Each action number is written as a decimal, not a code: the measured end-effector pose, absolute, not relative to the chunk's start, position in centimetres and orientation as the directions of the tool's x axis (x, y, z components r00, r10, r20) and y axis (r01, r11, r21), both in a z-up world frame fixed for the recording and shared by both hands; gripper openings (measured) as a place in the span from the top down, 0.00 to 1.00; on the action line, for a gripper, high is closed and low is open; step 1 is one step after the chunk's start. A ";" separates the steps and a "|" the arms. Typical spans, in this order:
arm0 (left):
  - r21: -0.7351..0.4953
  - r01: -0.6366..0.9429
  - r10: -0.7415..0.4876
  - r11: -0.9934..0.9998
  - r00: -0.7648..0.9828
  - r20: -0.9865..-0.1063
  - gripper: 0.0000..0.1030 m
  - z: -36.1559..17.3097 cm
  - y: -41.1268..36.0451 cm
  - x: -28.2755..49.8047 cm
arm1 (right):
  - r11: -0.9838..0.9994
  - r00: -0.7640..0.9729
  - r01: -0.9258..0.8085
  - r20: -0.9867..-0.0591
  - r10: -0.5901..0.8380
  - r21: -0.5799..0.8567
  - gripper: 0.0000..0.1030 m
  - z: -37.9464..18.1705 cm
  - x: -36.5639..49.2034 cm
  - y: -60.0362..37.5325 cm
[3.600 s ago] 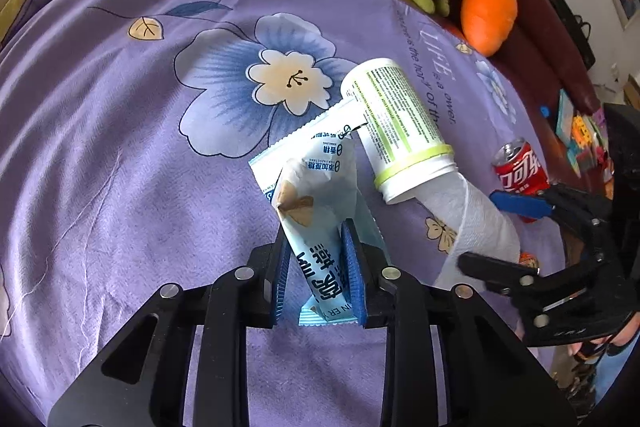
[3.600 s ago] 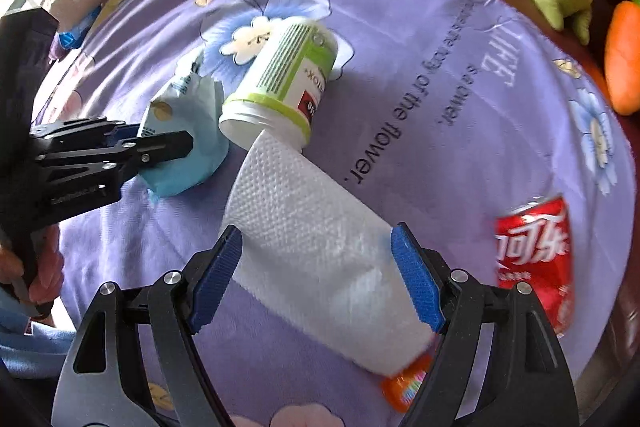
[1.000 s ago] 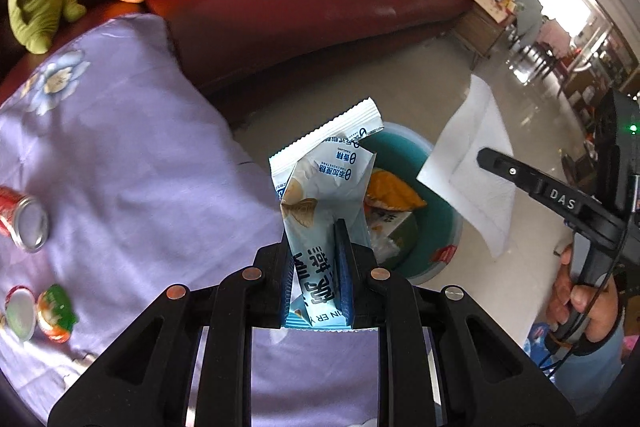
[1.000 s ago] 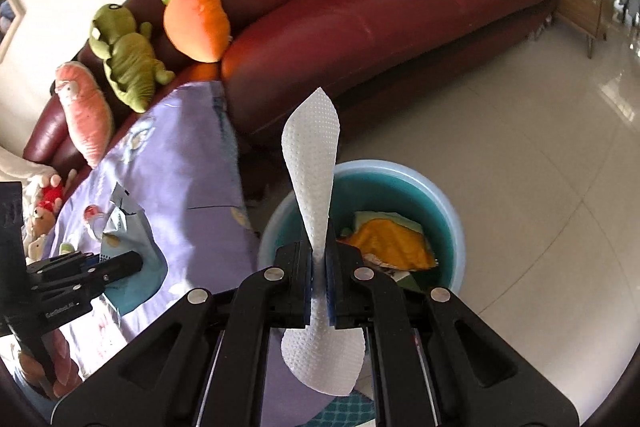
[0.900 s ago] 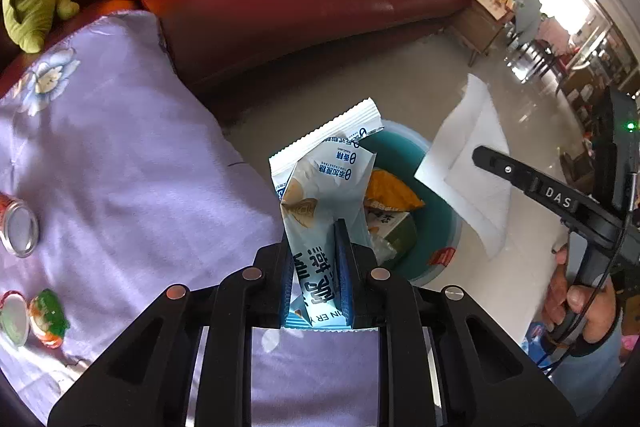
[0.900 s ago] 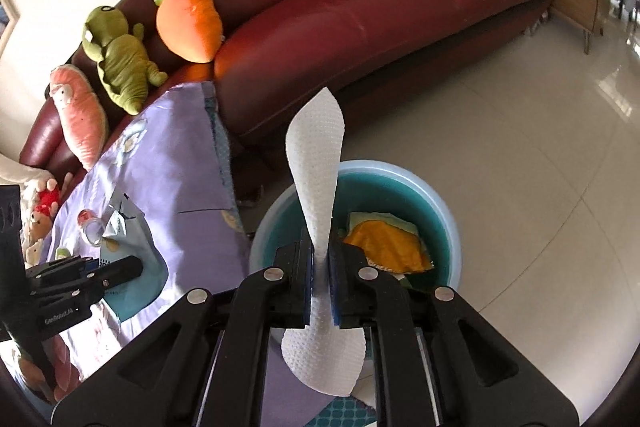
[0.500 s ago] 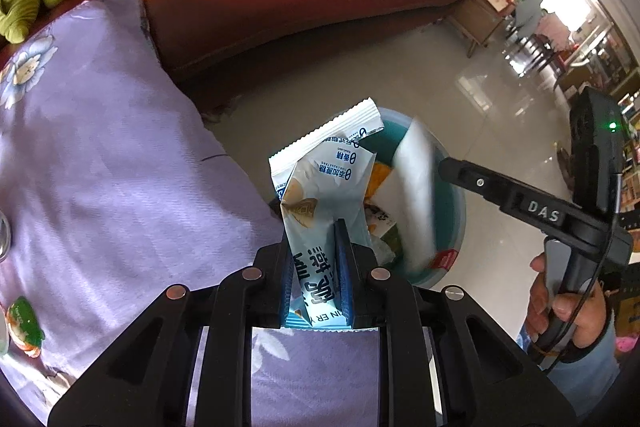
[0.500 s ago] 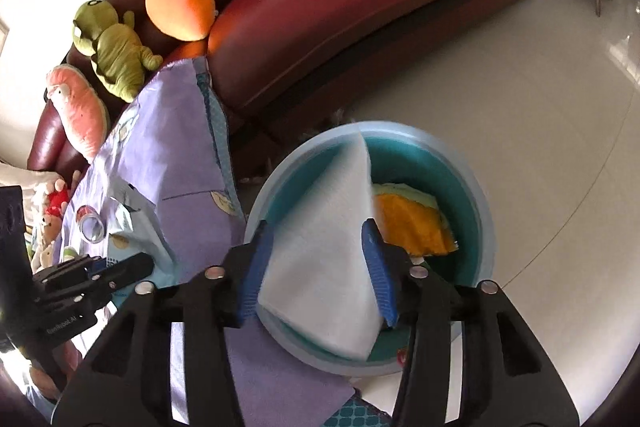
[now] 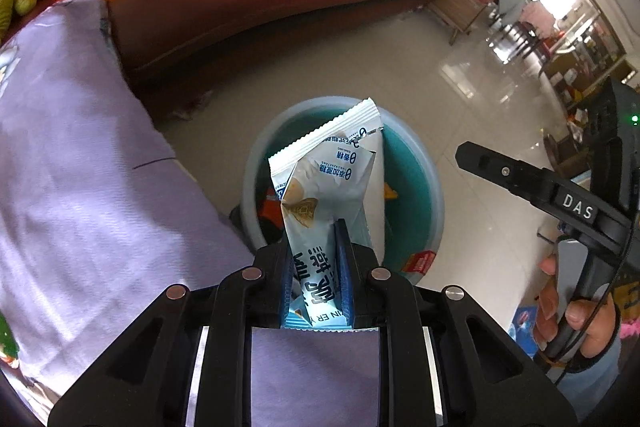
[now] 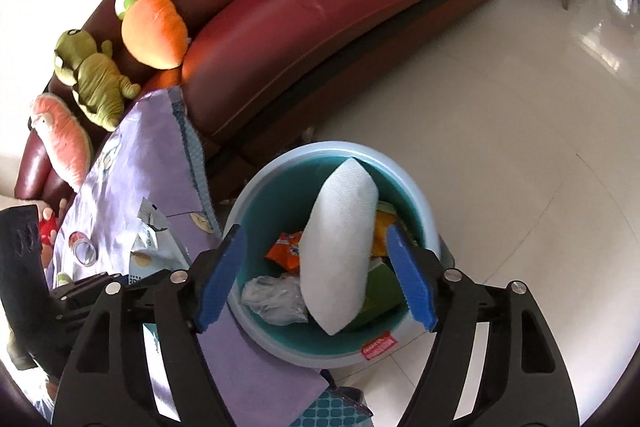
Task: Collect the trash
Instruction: 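Carry the wrapper and tissue over the teal bin and open both tools, then move both tools back over the table toward the cup lid and candy egg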
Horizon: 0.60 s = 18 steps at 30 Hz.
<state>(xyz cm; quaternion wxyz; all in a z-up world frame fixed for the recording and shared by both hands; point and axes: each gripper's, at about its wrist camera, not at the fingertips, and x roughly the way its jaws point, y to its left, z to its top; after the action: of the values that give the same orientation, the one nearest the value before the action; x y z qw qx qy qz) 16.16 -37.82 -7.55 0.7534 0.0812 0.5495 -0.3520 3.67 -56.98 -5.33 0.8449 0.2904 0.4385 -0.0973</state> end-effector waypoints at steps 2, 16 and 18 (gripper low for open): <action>-0.271 0.624 -0.444 0.733 0.137 -0.885 0.79 -7.9 -38.4 16.1 | 0.808 0.593 0.431 -0.801 0.082 0.402 0.32 -5.3 3.4 -57.2; -0.288 0.608 -0.454 0.740 0.135 -0.881 0.21 -8.3 -37.8 15.8 | 0.826 0.585 0.441 -0.811 0.032 0.351 0.29 -2.9 2.6 -56.1; -0.275 0.611 -0.452 0.743 0.154 -0.879 0.20 -7.7 -37.4 15.7 | 0.828 0.581 0.440 -0.813 0.032 0.347 0.29 -2.8 2.7 -55.7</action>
<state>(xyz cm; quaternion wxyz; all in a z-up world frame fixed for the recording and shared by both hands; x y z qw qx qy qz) 15.67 -37.37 -7.72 0.7560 0.0726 0.5476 -0.3512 2.69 -55.70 -2.78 0.8480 0.2670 0.4417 -0.1202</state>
